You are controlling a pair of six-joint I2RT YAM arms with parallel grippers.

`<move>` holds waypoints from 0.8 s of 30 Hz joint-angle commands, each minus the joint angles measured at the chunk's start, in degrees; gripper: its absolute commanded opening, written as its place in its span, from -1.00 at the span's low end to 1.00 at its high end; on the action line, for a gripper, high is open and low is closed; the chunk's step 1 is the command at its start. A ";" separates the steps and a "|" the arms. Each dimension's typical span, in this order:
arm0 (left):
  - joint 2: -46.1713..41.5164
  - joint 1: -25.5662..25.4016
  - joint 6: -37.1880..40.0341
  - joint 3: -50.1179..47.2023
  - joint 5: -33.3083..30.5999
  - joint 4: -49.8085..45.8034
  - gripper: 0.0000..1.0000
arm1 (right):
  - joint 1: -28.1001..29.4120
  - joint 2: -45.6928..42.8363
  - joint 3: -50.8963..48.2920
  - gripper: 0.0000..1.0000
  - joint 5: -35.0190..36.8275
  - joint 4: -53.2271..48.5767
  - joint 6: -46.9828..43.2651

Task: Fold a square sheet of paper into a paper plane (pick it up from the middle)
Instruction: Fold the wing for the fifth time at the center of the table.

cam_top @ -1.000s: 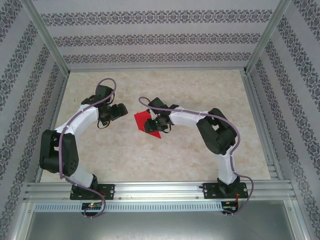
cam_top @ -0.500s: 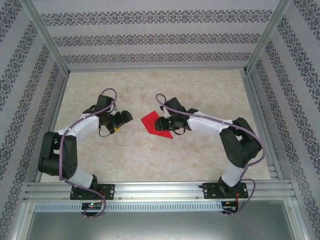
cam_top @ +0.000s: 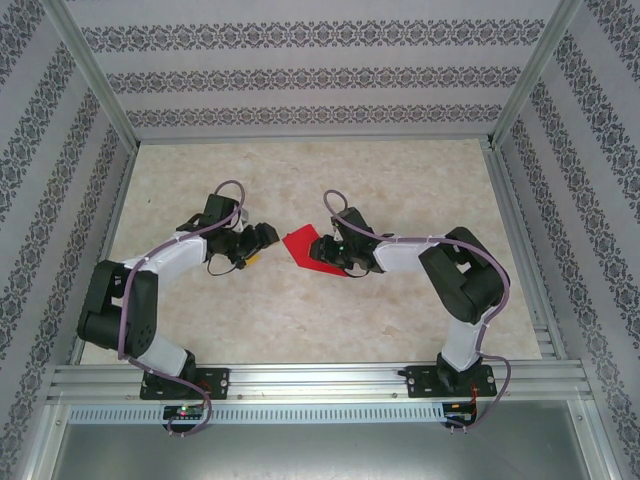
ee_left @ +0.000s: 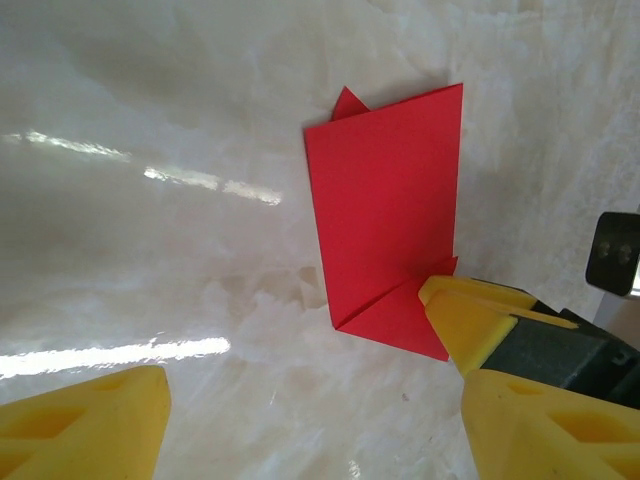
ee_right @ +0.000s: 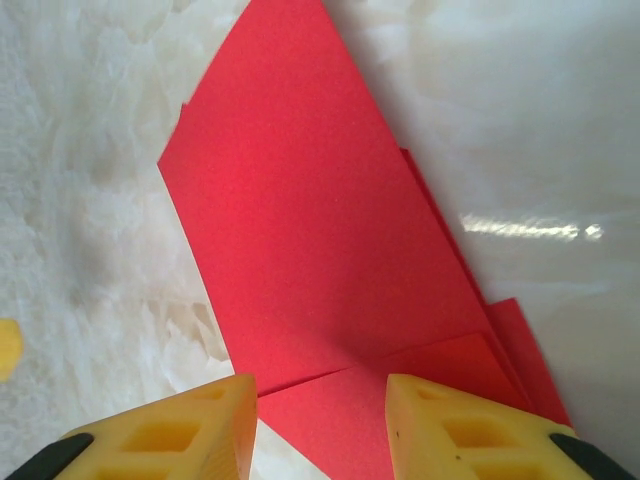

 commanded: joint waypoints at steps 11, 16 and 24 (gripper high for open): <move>6.02 -7.08 -8.42 -0.83 4.17 11.16 0.44 | -4.22 2.59 -8.05 -0.23 -7.29 17.20 11.13; 8.83 -9.46 -10.71 0.14 4.52 13.42 0.40 | -5.34 3.30 -9.92 -0.22 -9.34 21.60 14.72; 11.84 -11.36 -12.32 2.08 3.85 13.36 0.22 | -6.29 1.91 -10.71 -0.22 -9.98 21.69 14.61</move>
